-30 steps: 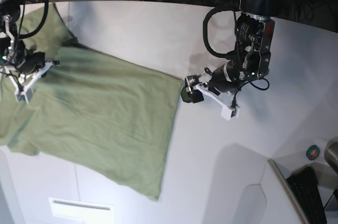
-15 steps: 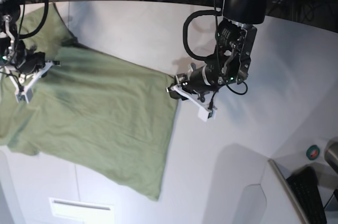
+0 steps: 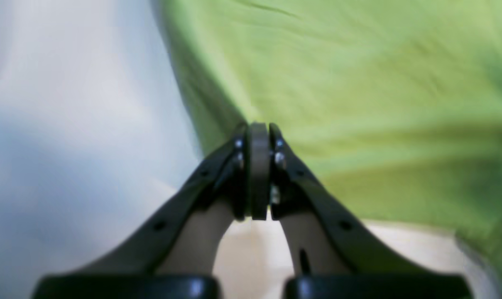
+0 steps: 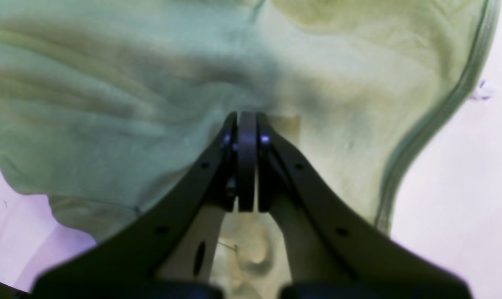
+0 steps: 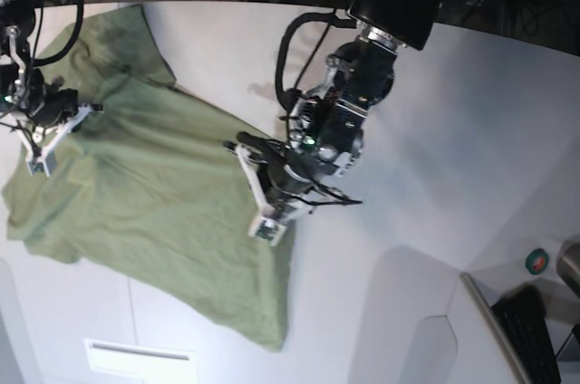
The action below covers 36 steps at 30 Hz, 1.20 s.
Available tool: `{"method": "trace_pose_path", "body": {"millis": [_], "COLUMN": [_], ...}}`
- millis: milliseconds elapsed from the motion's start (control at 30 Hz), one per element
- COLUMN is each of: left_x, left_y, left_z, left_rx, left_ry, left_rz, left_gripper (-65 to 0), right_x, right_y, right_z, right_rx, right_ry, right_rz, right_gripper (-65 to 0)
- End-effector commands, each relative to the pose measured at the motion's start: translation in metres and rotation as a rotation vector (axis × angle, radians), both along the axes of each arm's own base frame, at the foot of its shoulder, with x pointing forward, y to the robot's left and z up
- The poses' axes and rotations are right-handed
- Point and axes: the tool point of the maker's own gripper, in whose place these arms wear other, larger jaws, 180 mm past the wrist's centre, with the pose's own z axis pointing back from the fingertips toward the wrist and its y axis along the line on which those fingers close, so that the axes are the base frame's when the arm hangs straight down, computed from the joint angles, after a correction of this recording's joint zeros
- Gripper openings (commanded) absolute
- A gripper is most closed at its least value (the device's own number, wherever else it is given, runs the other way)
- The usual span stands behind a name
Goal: Layout the t-shirt on the table in an organized manner, then fold the t-shirt properly
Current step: 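Pull the grasped shirt fold with the left gripper to smooth it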
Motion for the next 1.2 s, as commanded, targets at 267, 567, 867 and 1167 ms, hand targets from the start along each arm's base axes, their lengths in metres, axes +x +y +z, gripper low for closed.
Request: {"method": "trace_pose_path", "body": {"millis": [267, 567, 867, 1167], "left_x": [-0.014, -0.021, -0.044, -0.026], "left_y": [-0.092, -0.088, -0.097, 0.003], "left_z": [-0.013, -0.039, 0.011, 0.022], "left_rx": [0.241, 0.287, 0.056, -0.586], "left_ry": [-0.082, -0.055, -0.12, 0.087], "left_rz": [-0.344, -0.387, -0.273, 0.242], "left_gripper": [-65.0, -65.0, -13.3, -7.2], "right_x": [0.011, 0.011, 0.012, 0.011], "right_y": [-0.008, -0.009, -0.008, -0.008], "right_z": [0.011, 0.011, 0.011, 0.011], "right_rx": [-0.016, -0.016, -0.015, -0.015], "right_ry": [-0.041, -0.04, -0.043, -0.041], "right_rz": [0.0, -0.001, -0.001, -0.001], "right_gripper": [-65.0, -65.0, -65.0, -65.0]}}
